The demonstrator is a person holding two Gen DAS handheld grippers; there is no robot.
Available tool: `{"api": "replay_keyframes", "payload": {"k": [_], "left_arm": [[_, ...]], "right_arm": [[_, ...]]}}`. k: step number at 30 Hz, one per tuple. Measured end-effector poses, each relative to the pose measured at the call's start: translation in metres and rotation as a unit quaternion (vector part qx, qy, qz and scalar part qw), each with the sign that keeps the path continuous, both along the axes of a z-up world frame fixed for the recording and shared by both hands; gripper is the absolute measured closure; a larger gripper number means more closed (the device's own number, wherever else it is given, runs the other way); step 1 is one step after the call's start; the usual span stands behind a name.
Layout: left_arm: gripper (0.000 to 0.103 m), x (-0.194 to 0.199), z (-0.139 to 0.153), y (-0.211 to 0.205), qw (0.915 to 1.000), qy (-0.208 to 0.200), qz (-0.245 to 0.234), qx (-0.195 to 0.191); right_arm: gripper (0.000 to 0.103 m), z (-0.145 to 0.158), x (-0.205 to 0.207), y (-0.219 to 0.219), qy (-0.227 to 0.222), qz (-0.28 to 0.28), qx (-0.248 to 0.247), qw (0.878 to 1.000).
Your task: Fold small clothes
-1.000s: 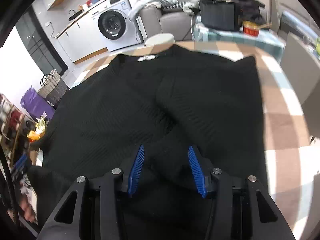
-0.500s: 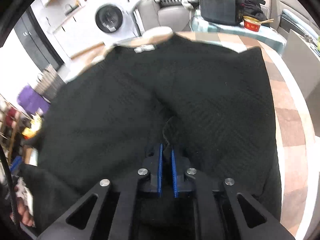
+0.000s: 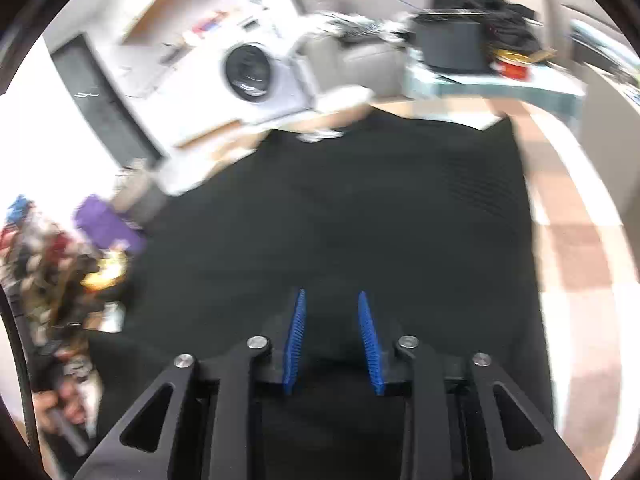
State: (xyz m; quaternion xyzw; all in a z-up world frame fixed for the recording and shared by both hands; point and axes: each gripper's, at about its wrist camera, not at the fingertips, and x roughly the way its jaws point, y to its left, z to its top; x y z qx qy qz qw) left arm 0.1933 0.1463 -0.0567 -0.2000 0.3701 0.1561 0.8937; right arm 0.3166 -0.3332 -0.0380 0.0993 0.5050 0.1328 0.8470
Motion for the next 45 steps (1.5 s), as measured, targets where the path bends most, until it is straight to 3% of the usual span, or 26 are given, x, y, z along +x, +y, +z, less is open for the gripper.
{"api": "replay_keyframes", "payload": {"k": [2,4,6,12,14,15,17,19,22,25,28,30,32,36,38,40,42,45], "left_arm": [[0.006,-0.001,-0.007,0.022,0.9991,-0.001,0.017,-0.039],[0.013,0.001,-0.017,0.045,0.9959,0.009,0.032,-0.084],[0.021,0.003,-0.026,0.068,0.9888,0.011,0.047,-0.141],[0.022,0.017,-0.038,0.1,0.9698,-0.015,0.053,-0.238],[0.03,0.03,-0.042,0.103,0.9703,-0.005,0.059,-0.234],[0.039,0.038,-0.044,0.105,0.9721,0.006,0.071,-0.224],[0.059,0.048,-0.045,0.105,0.974,0.008,0.085,-0.21],[0.092,0.059,-0.04,0.103,0.9786,0.003,0.093,-0.184],[0.099,0.07,-0.022,0.09,0.9852,-0.022,0.088,-0.146],[0.099,0.083,0.006,0.068,0.9903,-0.056,0.061,-0.112],[0.099,0.099,0.048,0.018,0.9927,-0.1,-0.014,-0.065],[0.099,0.109,0.065,-0.018,0.9893,-0.116,-0.075,-0.048],[0.099,0.121,0.074,-0.06,0.9801,-0.118,-0.154,-0.039],[0.096,0.138,0.051,-0.13,0.9572,-0.042,-0.285,-0.027],[0.079,0.139,0.036,-0.138,0.9554,-0.012,-0.294,-0.024],[0.052,0.137,0.025,-0.132,0.9574,0.005,-0.286,-0.04],[0.047,0.133,0.021,-0.119,0.9612,-0.007,-0.271,-0.052],[0.047,0.137,0.013,-0.09,0.9736,0.002,-0.223,-0.051]], "right_arm": [[0.073,-0.003,-0.003,-0.005,0.015,-0.004,0.027,1.0],[0.071,0.007,-0.013,-0.009,-0.002,-0.009,0.036,0.999],[0.06,0.019,-0.025,-0.015,-0.021,-0.016,0.049,0.998],[0.047,0.046,-0.066,-0.036,-0.057,-0.046,0.086,0.994],[0.045,0.051,-0.071,-0.042,-0.064,-0.057,0.092,0.992],[0.045,0.052,-0.072,-0.044,-0.066,-0.062,0.093,0.992],[0.045,0.052,-0.076,-0.048,-0.068,-0.067,0.095,0.991],[0.045,0.051,-0.079,-0.055,-0.07,-0.083,0.088,0.99],[0.045,0.045,-0.083,-0.066,-0.064,-0.098,0.096,0.988],[0.045,0.041,-0.086,-0.076,-0.059,-0.109,0.097,0.987],[0.045,0.039,-0.09,-0.081,-0.057,-0.116,0.099,0.987],[0.045,0.04,-0.092,-0.084,-0.058,-0.118,0.098,0.987],[0.045,0.042,-0.095,-0.086,-0.061,-0.118,0.097,0.986],[0.045,0.043,-0.101,-0.092,-0.061,-0.125,0.093,0.986],[0.045,0.042,-0.103,-0.094,-0.06,-0.128,0.089,0.986],[0.045,0.04,-0.104,-0.097,-0.06,-0.132,0.089,0.985],[0.045,0.037,-0.103,-0.099,-0.054,-0.136,0.091,0.985],[0.045,0.033,-0.099,-0.098,-0.049,-0.133,0.093,0.985]]}}
